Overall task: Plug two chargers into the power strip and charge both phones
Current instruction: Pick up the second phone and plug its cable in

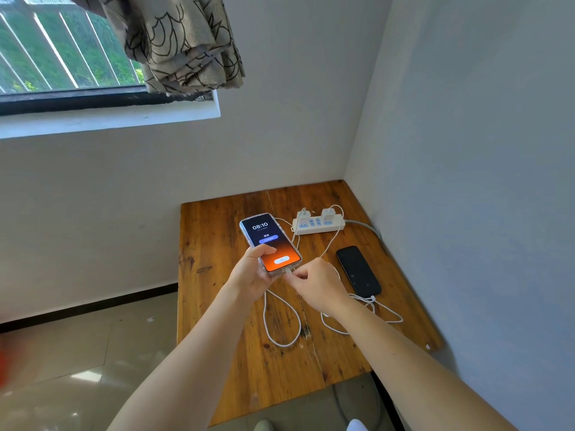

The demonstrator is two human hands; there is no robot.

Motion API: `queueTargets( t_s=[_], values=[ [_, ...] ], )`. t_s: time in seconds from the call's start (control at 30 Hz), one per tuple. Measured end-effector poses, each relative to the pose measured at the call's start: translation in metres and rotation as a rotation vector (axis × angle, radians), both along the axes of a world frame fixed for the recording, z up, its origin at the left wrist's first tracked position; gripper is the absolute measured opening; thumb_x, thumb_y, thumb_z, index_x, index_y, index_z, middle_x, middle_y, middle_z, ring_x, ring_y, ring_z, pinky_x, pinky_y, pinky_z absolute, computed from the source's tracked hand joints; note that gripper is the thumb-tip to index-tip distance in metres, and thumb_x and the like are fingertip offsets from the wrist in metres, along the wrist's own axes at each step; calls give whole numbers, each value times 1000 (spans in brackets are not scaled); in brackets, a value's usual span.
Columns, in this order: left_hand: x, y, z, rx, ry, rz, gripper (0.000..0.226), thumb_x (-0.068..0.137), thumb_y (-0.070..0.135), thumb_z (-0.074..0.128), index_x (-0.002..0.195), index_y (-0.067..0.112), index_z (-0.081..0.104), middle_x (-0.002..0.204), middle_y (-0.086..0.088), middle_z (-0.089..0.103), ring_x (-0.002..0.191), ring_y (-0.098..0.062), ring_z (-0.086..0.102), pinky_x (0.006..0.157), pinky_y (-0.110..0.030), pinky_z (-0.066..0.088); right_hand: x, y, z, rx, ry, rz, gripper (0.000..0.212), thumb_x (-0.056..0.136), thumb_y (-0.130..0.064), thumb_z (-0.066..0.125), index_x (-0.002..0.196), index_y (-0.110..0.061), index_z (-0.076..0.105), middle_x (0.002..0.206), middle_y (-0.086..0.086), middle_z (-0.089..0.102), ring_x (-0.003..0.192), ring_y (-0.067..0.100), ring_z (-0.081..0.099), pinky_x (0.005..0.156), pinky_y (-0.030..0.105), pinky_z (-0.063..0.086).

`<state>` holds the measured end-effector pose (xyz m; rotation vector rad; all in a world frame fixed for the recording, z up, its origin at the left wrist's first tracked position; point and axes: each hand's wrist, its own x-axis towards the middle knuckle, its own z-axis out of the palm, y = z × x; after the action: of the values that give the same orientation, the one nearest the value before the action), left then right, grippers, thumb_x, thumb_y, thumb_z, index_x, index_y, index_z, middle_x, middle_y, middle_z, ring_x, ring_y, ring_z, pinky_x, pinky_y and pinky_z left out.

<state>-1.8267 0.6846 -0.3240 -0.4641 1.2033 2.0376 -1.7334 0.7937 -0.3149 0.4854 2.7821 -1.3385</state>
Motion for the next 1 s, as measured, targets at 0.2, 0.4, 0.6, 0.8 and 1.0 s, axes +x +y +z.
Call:
queueTargets(
  t_s=[0.2,0.4,0.6,0.8,1.0],
  values=[
    [1,1,-1,3,23,-5,50,79,0,64,119,22,45,112,-11,60,99,-29,62,60,-35,57,1,0,0,-11,0,-1,32,91,-32,59,62,-20,65,48,-14,53,44,-1,54,48,17,36],
    [1,3,-1,-21,61,-34,61,73,-10,63,122,22,46,118,-13,58,107,-32,59,60,-33,56,1,2,-1,-21,-3,-1,34,91,-33,59,66,-13,71,50,-8,56,45,6,53,48,18,38],
    [1,1,1,24,8,-24,46,84,29,62,125,21,43,115,-11,62,100,-29,64,56,-34,57,2,5,-1,-44,-25,12,29,90,-33,60,67,-18,69,54,-10,60,51,9,58,49,18,40],
    [-4,0,-4,88,-17,-48,48,89,55,44,123,22,51,115,-11,66,97,-31,67,63,-41,58,1,5,-2,-27,-29,10,28,90,-31,61,74,-12,74,60,0,65,59,16,63,52,22,43],
    [-6,-3,-8,139,-31,-35,33,95,47,38,113,24,53,110,-11,68,89,-28,70,61,-41,57,1,6,-2,-44,-36,4,28,89,-30,61,66,-18,71,59,1,65,57,13,60,54,24,46]
  ],
)
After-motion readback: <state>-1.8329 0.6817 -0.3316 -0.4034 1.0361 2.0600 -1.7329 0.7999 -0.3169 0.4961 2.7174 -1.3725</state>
